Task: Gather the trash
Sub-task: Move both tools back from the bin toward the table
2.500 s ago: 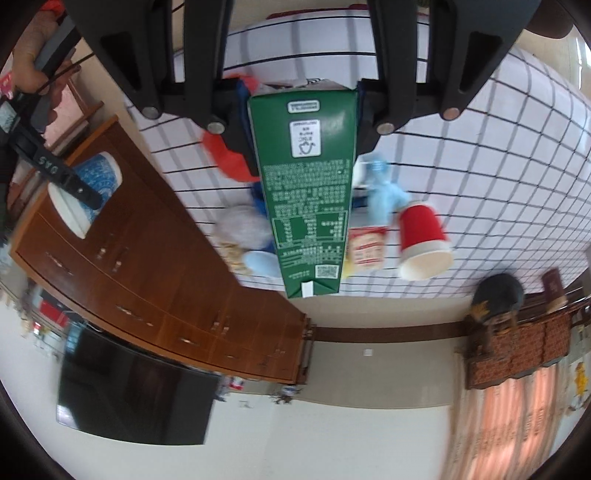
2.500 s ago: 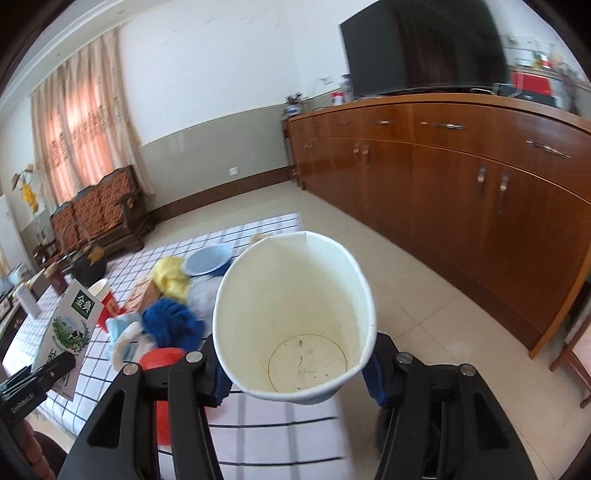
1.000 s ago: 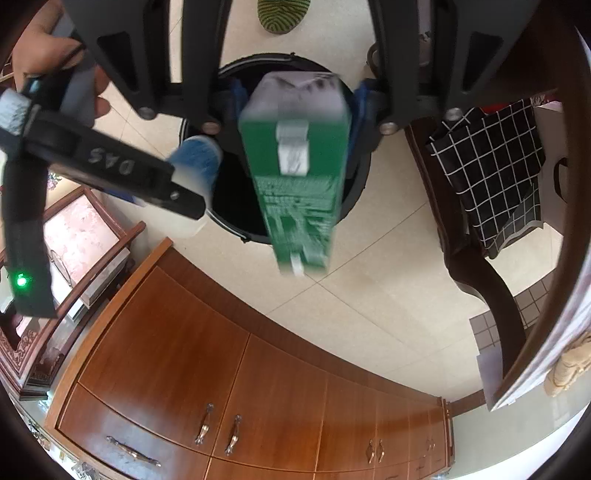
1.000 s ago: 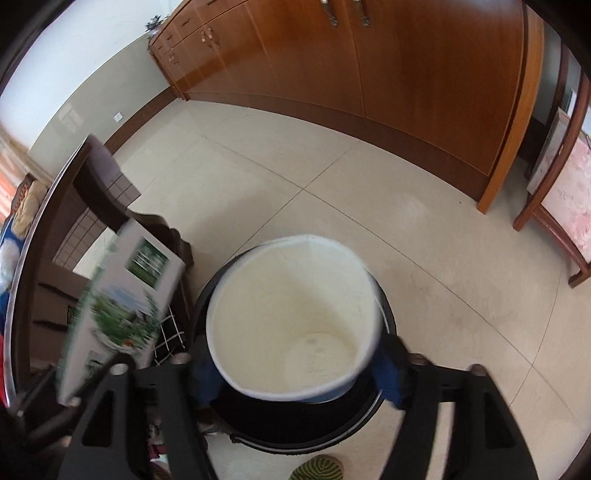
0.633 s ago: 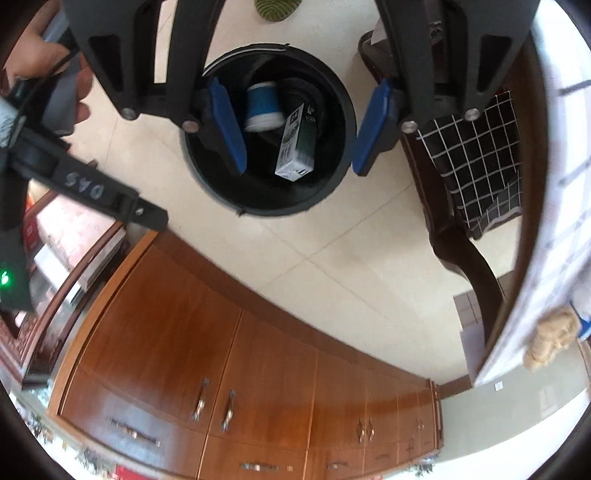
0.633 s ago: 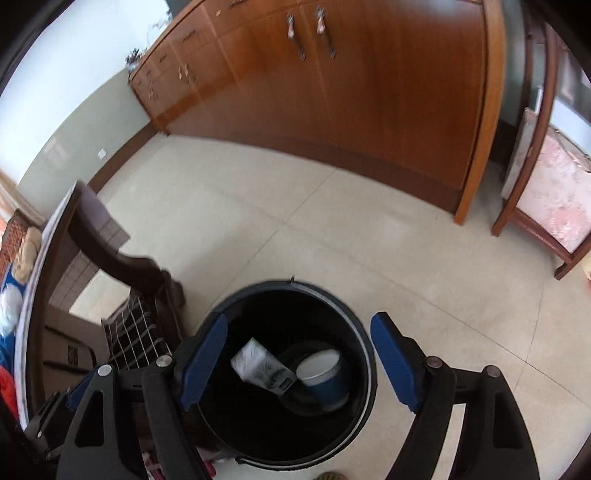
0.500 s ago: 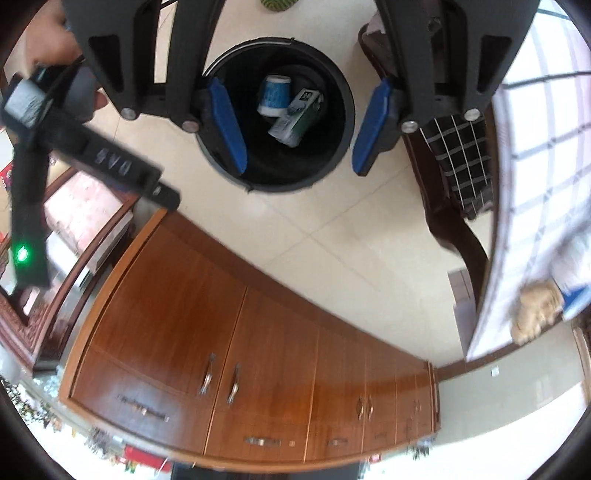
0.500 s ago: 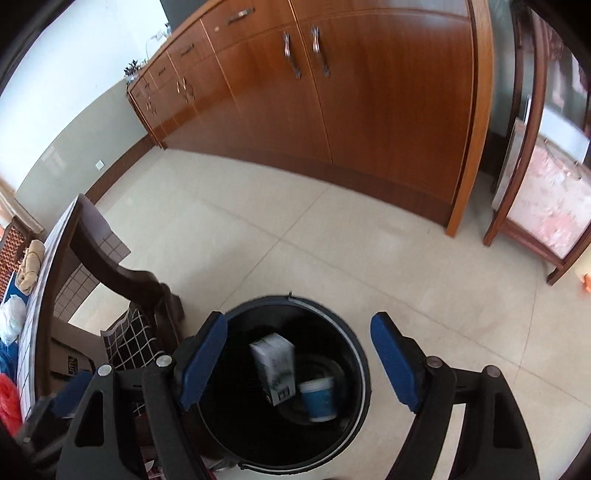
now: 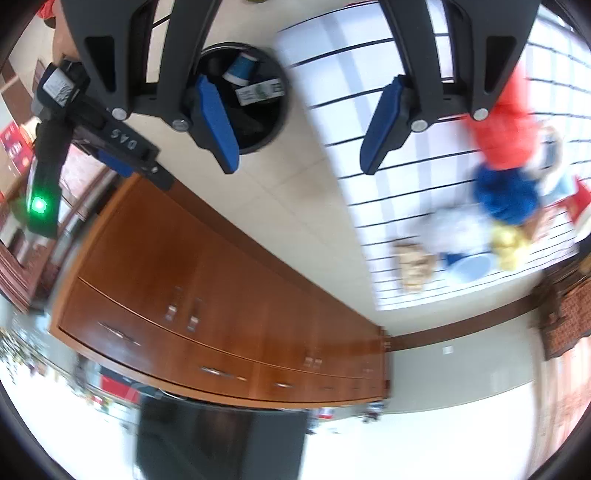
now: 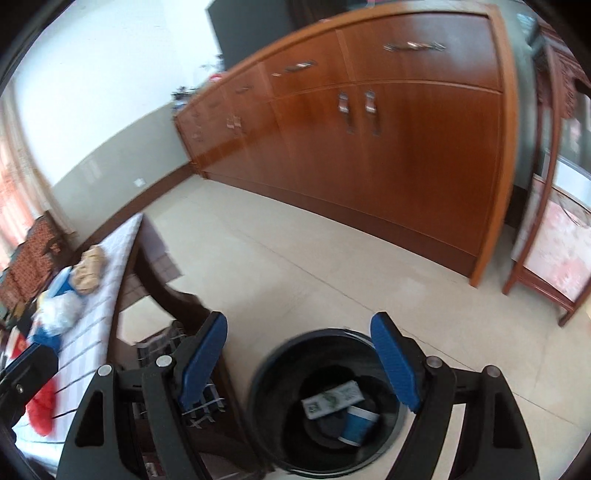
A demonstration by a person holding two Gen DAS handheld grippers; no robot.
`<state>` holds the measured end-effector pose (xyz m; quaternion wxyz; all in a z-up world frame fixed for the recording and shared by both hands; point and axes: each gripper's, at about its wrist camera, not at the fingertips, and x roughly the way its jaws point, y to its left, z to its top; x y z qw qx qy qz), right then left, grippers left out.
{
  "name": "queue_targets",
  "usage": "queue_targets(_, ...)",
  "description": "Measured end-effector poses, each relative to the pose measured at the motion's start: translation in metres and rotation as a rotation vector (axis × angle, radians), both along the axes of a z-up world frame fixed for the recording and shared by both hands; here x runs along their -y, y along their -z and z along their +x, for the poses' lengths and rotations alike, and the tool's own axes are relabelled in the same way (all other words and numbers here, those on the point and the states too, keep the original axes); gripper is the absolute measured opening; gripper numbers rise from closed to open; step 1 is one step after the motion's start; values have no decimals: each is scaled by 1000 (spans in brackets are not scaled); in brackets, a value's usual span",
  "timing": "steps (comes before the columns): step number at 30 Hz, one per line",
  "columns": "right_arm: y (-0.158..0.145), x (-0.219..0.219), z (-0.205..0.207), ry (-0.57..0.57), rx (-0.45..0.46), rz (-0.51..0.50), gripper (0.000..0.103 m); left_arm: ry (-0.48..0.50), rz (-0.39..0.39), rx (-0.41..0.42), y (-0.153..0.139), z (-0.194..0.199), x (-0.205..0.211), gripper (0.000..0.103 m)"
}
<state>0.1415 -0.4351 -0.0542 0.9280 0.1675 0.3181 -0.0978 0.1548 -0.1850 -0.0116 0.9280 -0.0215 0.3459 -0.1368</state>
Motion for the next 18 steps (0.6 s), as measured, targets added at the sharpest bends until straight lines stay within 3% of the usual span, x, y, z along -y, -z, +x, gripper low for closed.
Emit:
queue_targets(10, -22, -91, 19, -193, 52, -40, 82, -234, 26, 50, -9, -20, -105, 69)
queue_targets(18, -29, -172, 24, -369, 68, -49, 82, -391, 49, 29, 5, -34, -175, 70)
